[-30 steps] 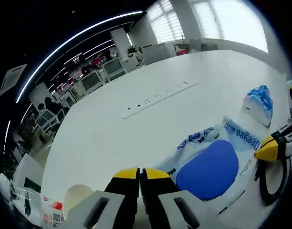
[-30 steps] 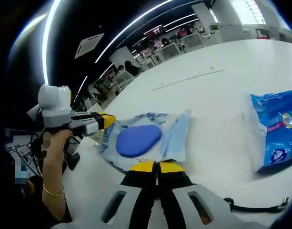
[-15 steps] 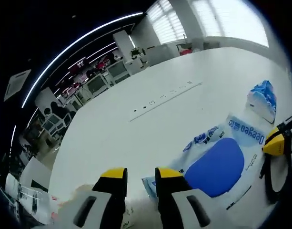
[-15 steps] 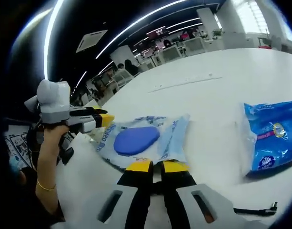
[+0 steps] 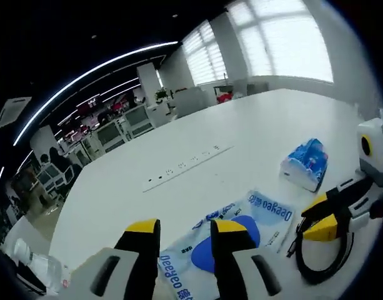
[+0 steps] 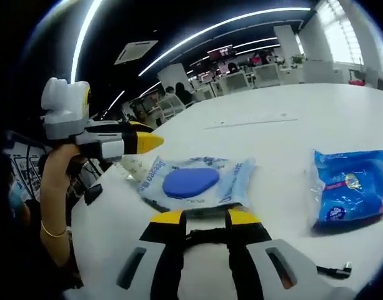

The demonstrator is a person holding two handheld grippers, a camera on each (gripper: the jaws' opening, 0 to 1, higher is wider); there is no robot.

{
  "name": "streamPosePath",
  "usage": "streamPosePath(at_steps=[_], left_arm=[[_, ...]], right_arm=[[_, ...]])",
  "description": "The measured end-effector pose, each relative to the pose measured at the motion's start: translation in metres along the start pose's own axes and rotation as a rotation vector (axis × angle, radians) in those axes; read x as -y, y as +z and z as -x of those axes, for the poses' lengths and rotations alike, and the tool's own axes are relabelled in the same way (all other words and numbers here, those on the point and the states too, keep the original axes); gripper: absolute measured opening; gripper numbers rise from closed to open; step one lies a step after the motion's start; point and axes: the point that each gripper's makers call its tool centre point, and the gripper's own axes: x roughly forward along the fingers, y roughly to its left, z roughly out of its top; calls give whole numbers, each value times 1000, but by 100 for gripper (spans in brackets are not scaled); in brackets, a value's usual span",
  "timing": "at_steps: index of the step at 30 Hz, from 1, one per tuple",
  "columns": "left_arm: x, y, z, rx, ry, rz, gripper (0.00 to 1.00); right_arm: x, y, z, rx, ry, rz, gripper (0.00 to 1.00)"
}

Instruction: Arrange the tabletop items into an orderly group along one side of the table until the central work area is clear of visible clutter.

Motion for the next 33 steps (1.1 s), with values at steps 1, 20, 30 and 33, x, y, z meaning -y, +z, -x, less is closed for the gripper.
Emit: streamPosePath(at_steps=[1,20,30,33], left_arm=[[2,0,1,0,-5,2,34],[53,4,16,81,-149,68,48],[90,24,21,217,-259,50,47],[94,40,24,318,-261,12,47]], right_arm=[[0,0,1,2,-8,8,28],[18,31,51,236,-99,235,34],[17,44,72,361,-50,213,36],[13,52,82,427,-14,189,37]])
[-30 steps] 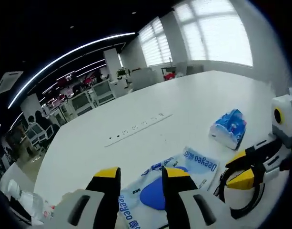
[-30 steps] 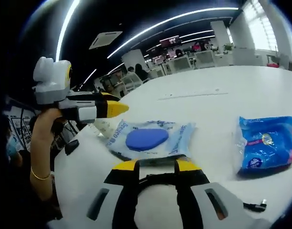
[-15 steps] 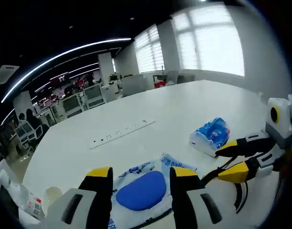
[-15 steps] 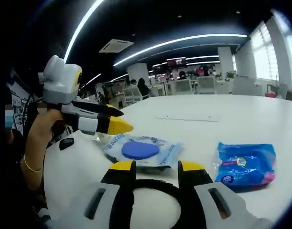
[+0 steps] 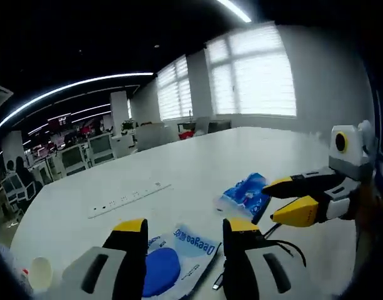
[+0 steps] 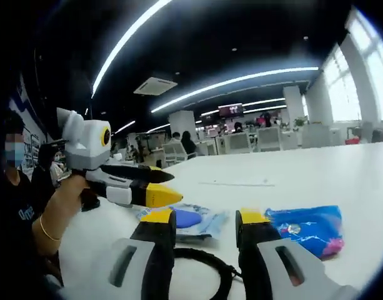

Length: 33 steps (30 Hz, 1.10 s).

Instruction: Arrange the tabletop items into an orderly group along one side of the table until the central work area is clear of visible clutter.

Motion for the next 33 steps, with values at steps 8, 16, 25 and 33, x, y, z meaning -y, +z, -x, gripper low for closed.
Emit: streamPosePath(at_steps=[8,16,25,33], left_arm=[[15,-3,-7,-6,-71,37,51],[39,-7,-14,-17,-121,35,52],[76,-8,-31,-41,-195,73,48],[101,-17,-50,-84,-246,129,45]], right_arm=[[22,17,17,45,-84,117,48],[47,15,31,36,-127,109,60],[99,13,54,11,-263,164,58],[135,-5,59,-62,-329,173,53]])
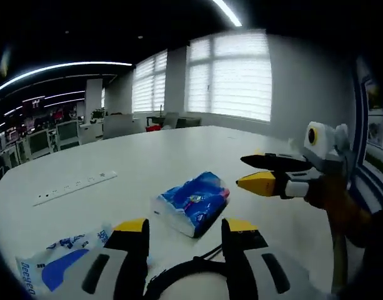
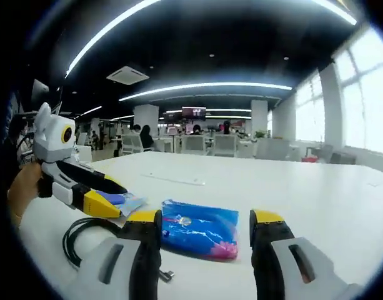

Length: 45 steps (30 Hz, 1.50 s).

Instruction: Arrange the tabletop items into an orderly group along one side of the table until the central work area is clear of visible clutter.

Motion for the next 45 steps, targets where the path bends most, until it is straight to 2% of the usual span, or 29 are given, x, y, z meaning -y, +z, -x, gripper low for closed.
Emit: streamPosePath(at_steps=[5,9,14,26,31,36,38,40,45], left_arm=[[3,-1,-11,-10,7,19,41],[1,-2,-18,-14,23,31,40],[1,-3,-27,-15,28,71,39],[1,-8,-43,-45,27,70,39],[-6,-11,-49,-57,67,75,39],[-14,-14,-52,-70,95,123,38],[-12,-17,-55,-78,76,157,33],[-11,-17,-56,-74,62,174,23],[-11,-18,-59,-82,56,183,22]], right_arm=[[8,-12,-8,-47,-7,6,50],[14,-17,-12,-60,-6,-1,49],[23,-22,-20,-84,-17,30,45],[24,-35,-29,-130,14,19,44],[21,-40,-34,-150,33,-19,41],[22,-48,-40,-173,23,-53,38],[23,-51,-41,-189,11,-80,34],[23,-50,-43,-182,14,-97,31],[23,-53,-43,-202,5,-106,28]])
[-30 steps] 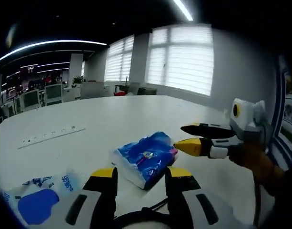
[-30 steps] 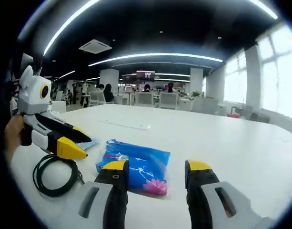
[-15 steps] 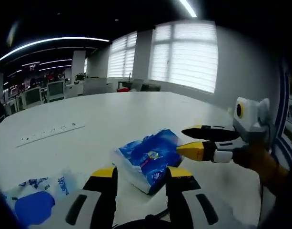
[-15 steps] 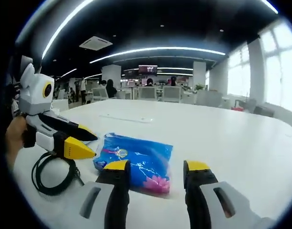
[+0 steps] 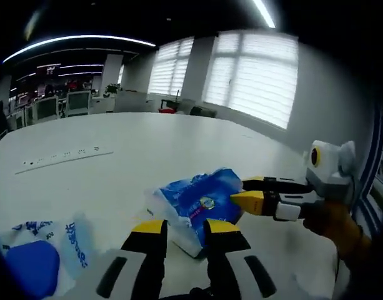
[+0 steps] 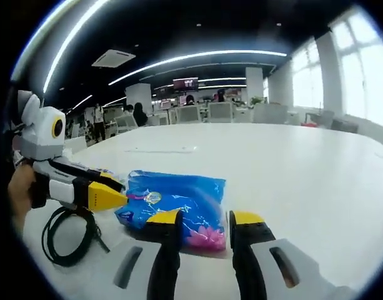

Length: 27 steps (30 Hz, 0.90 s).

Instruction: Arrange the tabletop items into an orderly group along one side of the table until the central work area is clear of visible clutter.

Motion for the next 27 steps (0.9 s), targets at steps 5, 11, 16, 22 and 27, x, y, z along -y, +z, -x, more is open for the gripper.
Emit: streamPosePath(at_steps=[5,11,16,22,27], left_arm=[[-2,-2,-1,-11,6,3,18],[-4,-3,-5,-15,18,-4,16],[-5,-2,-6,-8,32,8,14],[-7,-3,-5,-13,49,-1,7],[-8,-5,-6,-13,51,1,5]], right_arm=[[-2,-1,3,0,-9,-4,22],[4,-7,7,-21,-50,2,8],[7,-10,8,-25,-52,-3,3],[5,-12,9,-29,-53,1,2],[13,-9,5,-31,-52,2,1]])
